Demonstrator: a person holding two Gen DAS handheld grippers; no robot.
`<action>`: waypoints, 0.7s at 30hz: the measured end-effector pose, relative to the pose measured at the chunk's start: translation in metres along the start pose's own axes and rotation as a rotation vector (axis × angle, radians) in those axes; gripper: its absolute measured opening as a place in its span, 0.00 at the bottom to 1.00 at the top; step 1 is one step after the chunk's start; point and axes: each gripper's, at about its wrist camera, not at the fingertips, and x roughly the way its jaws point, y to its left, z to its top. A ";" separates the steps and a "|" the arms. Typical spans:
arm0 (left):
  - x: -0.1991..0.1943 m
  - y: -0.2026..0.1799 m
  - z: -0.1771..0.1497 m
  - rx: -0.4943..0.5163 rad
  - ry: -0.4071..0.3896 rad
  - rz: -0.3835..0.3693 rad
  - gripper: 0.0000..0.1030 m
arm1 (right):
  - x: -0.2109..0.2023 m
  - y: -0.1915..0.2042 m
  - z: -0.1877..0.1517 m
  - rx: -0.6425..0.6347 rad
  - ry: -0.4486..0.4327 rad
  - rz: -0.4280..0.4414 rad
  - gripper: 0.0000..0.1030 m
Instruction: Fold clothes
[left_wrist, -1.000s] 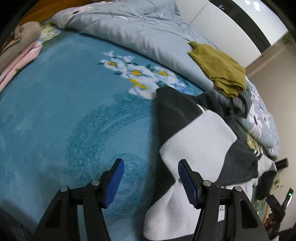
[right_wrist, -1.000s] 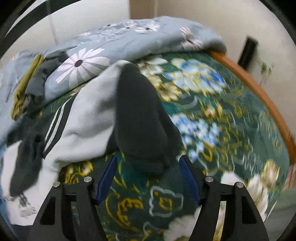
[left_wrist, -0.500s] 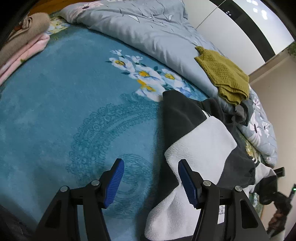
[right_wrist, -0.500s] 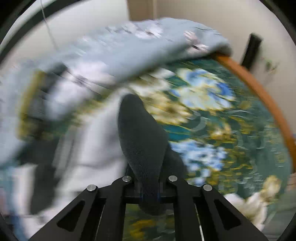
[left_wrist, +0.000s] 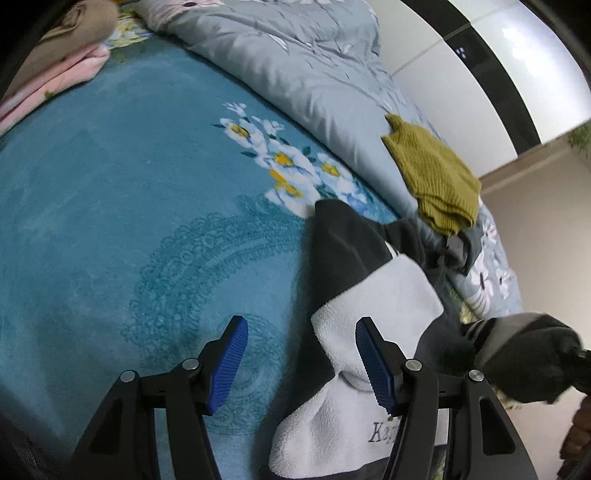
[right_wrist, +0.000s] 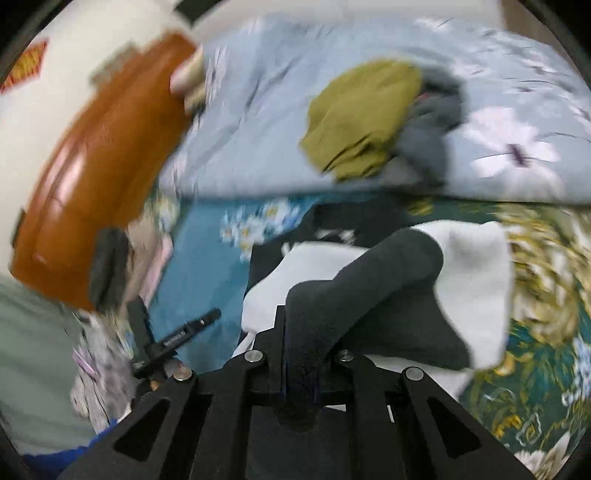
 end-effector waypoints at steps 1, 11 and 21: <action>-0.002 0.003 0.001 -0.016 -0.006 -0.004 0.63 | 0.021 0.010 0.005 -0.012 0.041 -0.007 0.09; -0.002 0.017 0.004 -0.087 0.001 -0.039 0.63 | 0.195 0.046 0.027 0.021 0.246 -0.117 0.23; 0.021 -0.033 -0.008 0.124 0.104 -0.159 0.67 | 0.126 0.018 0.011 0.059 0.038 0.036 0.55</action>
